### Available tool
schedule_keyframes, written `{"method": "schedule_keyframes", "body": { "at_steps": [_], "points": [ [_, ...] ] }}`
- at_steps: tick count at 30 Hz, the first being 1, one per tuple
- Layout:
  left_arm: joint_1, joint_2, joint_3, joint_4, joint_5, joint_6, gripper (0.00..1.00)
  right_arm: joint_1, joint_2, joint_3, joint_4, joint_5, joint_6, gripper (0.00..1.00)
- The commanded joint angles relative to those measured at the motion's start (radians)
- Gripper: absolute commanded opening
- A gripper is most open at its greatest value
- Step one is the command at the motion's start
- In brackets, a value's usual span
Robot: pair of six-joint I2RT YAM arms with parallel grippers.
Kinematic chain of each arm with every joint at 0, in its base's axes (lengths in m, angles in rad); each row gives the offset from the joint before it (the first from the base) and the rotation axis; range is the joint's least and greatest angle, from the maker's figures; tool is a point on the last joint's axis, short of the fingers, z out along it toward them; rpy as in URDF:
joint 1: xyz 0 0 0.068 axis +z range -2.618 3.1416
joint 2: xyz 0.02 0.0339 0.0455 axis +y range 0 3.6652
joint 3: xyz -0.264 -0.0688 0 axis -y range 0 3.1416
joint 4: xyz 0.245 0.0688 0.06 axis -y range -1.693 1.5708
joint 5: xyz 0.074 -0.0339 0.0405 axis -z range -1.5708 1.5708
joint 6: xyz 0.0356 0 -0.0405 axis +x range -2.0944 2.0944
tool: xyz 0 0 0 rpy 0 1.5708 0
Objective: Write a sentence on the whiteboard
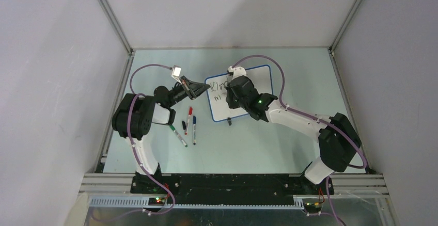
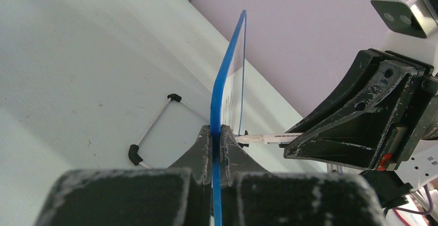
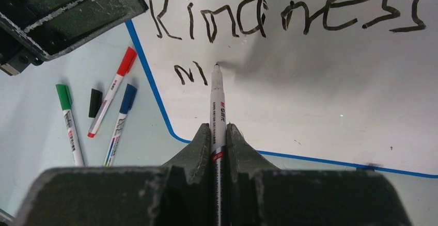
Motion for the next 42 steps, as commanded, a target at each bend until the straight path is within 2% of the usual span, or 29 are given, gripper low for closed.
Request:
{"method": "schedule_keyframes", "body": {
  "at_steps": [1, 42],
  "points": [
    [0.007, -0.047, -0.006, 0.051, 0.0, 0.033, 0.0, -0.003, 0.023, 0.057, 0.002, -0.003, 0.005, 0.0],
    [0.006, -0.047, -0.007, 0.052, -0.001, 0.034, 0.0, -0.038, 0.032, 0.066, -0.09, -0.032, 0.05, 0.0]
  ]
}}
